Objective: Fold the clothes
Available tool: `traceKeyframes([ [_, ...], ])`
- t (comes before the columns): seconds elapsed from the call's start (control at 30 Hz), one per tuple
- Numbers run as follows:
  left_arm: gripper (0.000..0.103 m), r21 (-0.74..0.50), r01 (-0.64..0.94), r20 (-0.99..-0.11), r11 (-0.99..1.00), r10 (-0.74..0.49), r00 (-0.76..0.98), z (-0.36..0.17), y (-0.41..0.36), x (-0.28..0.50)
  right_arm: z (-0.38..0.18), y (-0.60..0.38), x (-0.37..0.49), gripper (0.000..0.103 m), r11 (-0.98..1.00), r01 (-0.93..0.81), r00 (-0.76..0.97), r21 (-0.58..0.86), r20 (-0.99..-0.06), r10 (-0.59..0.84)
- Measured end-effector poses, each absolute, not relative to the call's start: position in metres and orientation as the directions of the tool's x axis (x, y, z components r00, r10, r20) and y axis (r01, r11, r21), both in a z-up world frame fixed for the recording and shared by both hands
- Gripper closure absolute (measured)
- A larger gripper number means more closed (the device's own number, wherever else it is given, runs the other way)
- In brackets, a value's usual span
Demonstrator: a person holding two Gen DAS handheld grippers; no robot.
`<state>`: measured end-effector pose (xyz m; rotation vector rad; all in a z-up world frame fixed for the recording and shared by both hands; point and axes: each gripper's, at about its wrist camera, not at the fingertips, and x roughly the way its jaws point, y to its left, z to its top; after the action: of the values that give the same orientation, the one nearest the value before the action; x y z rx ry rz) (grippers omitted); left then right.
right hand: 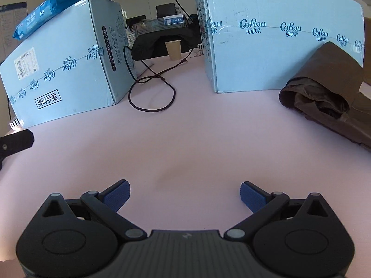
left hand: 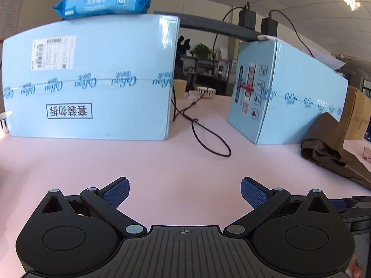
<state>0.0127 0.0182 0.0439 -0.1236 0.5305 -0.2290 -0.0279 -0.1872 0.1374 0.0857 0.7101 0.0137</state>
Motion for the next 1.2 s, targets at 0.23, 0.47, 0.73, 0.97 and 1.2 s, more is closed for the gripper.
traceKeyframes([
  [0.23, 0.0, -0.23, 0.048, -0.566, 0.972, -0.174, 0.806, 0.01, 0.021, 0.027, 0.135, -0.162, -0.002, 0.0, 1.0, 0.018, 0.75, -0.004, -0.661, -0.016],
  [0.47, 0.0, -0.158, 0.019, -0.596, 0.987, -0.111, 0.795, 0.009, 0.016, 0.035, 0.133, -0.148, 0.017, 0.0, 0.999, 0.047, 0.749, -0.019, -0.661, -0.048],
  [0.73, 0.0, -0.076, -0.025, -0.619, 0.997, -0.027, 0.785, 0.009, 0.018, 0.042, 0.133, -0.148, 0.02, 0.0, 0.999, 0.046, 0.752, 0.002, -0.658, -0.033],
  [0.97, 0.0, -0.069, -0.029, -0.623, 0.997, -0.02, 0.782, 0.01, 0.019, 0.043, 0.133, -0.15, 0.018, 0.0, 0.999, 0.044, 0.751, 0.001, -0.659, -0.033],
  [1.2, 0.0, -0.073, -0.028, -0.618, 0.997, -0.023, 0.786, 0.009, 0.019, 0.043, 0.133, -0.151, 0.017, 0.0, 0.999, 0.044, 0.751, 0.001, -0.66, -0.032],
])
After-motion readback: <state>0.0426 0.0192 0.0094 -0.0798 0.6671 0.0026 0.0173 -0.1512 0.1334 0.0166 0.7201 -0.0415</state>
